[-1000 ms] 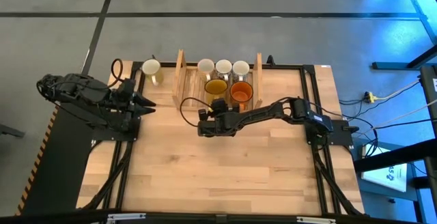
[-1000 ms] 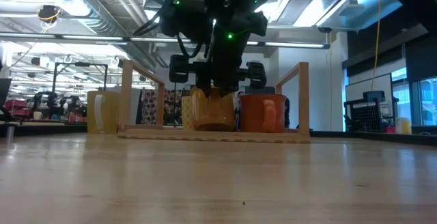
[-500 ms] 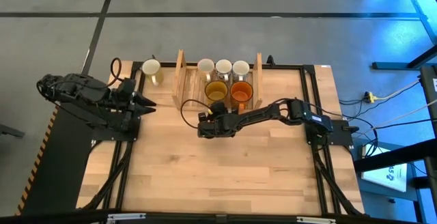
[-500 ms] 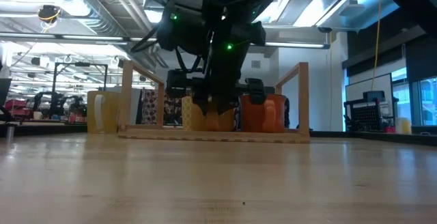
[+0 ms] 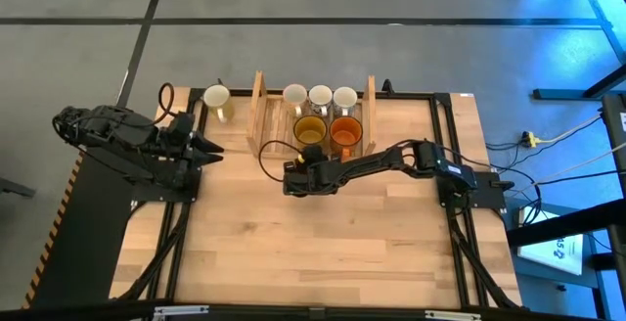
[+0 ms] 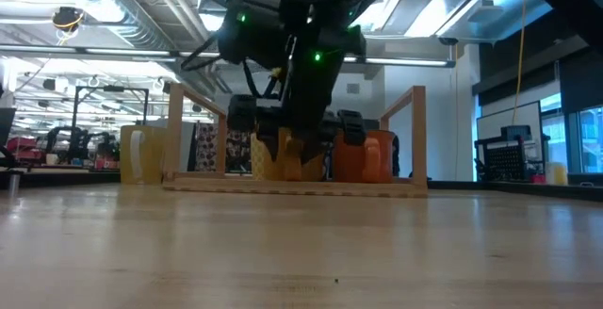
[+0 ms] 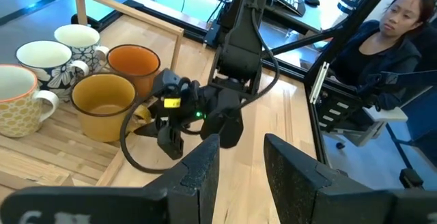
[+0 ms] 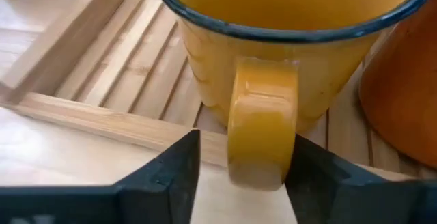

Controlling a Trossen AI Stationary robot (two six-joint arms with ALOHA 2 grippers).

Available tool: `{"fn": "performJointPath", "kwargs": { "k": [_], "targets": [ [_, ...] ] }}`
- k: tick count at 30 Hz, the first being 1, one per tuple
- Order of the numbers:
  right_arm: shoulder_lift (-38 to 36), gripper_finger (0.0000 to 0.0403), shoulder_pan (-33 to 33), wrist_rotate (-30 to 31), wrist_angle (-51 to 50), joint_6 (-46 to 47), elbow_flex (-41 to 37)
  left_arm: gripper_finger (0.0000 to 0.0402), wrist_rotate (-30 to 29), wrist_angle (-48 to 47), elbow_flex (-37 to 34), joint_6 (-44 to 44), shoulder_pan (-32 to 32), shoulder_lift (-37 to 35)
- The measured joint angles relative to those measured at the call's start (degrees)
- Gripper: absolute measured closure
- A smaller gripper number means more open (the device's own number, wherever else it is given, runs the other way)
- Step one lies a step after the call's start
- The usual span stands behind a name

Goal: Place coffee mugs
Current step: Put the yellow mug on the shelf, then put the light yellow mug on the shelf

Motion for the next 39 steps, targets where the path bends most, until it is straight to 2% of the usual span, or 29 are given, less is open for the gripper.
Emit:
{"fn": "performJointPath", "kwargs": {
  "k": [5, 9, 16, 20, 25, 31, 34, 39],
  "targets": [
    [-3.51, 0.0177, 1.19, -2.71, -2.07, 0.08, 0.0, 0.0292, 0.5, -0.02, 0.0, 0.04, 0.0, -0.02],
    [-8.12, 0.0157, 3.18, -6.23, -5.4, -0.19, 0.0, 0.0292, 0.52, -0.5, 0.0, 0.09, 0.0, -0.02],
    [-19.32, 0.0158, 7.87, -7.46, -6.84, -12.49, 0.13, 0.0292, -0.56, -2.24, 0.02, 0.02, 0.0, 0.81],
    [-24.21, 0.0165, 9.28, -6.86, -13.87, -16.5, 0.11, 0.0292, -3.43, -3.86, 0.0, -0.6, 0.02, 2.96],
    [-29.65, 0.0166, 11.66, -1.86, -26.38, -16.36, 0.11, 0.0292, -7.99, -6.06, 0.0, -1.11, 1.99, 6.02],
    [-32.21, 0.0166, 13.32, 1.68, -38.69, -16.22, 0.09, 0.0292, -8.35, -6.43, 0.0, -0.53, 11.32, 9.22],
    [-32.5, 0.0166, 13.27, 2.09, -42.8, -16.77, 0.02, 0.0292, -6.38, -6.46, 0.0, -0.68, 19.59, 10.88],
    [-32.74, 0.0166, 13.14, 1.68, -48.59, -21.5, 0.02, 0.0292, 1.24, -7.24, 0.0, 1.6, 35.81, 14.62]
  ]
}}
